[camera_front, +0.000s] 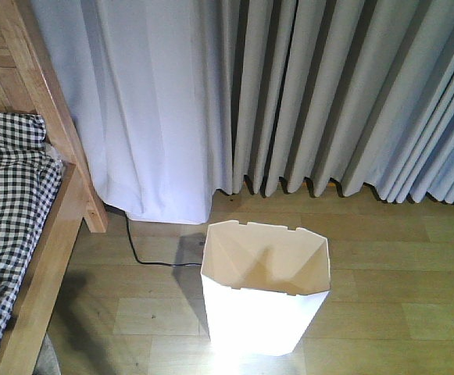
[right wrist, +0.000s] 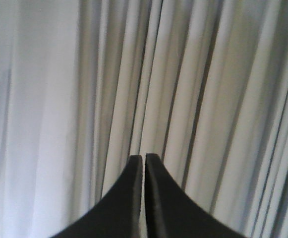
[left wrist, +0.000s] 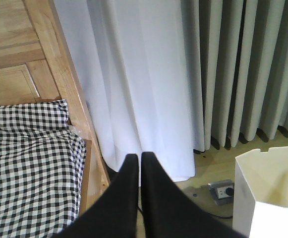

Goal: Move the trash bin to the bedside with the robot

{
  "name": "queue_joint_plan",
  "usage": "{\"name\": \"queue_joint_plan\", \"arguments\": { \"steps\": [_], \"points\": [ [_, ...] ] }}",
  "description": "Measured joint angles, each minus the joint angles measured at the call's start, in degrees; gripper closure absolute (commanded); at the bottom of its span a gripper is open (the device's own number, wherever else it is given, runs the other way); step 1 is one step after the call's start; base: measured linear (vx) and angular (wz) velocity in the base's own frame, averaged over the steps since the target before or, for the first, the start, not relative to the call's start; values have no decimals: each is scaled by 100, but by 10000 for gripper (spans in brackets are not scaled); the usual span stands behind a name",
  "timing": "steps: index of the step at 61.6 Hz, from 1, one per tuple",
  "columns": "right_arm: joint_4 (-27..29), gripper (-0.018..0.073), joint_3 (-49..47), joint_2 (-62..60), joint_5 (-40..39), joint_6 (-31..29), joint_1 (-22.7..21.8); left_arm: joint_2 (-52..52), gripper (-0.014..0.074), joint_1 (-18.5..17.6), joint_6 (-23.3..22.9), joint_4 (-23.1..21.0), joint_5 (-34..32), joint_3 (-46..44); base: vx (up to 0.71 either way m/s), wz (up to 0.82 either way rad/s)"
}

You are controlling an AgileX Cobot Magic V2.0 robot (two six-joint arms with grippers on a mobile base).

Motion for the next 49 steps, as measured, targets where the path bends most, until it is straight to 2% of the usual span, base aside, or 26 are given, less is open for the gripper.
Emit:
{"name": "queue_joint_plan", "arguments": {
  "steps": [5, 14, 19, 23, 29, 37, 49],
  "points": [
    [-1126, 567, 0, 0, 27, 1119, 0, 0, 603, 0, 0, 0, 0, 0, 0, 0],
    [-3339, 567, 0, 0, -107, 3633, 0, 0, 603, 0, 0, 0, 0, 0, 0, 0],
    [-4263, 567, 0, 0, -259, 4505, 0, 0, 603, 0, 0, 0, 0, 0, 0, 0],
    [-4754, 567, 74, 0, -390, 4907, 0, 0, 603, 0, 0, 0, 0, 0, 0, 0],
    [-5095, 567, 443, 0, -736, 5214, 0, 0, 603, 0, 0, 0, 0, 0, 0, 0],
    [-5167, 567, 1021, -134, -1019, 5503, 0, 0, 603, 0, 0, 0, 0, 0, 0, 0],
    [-5208, 567, 1067, -287, -1009, 5756, 0, 0, 603, 0, 0, 0, 0, 0, 0, 0]
  ]
}}
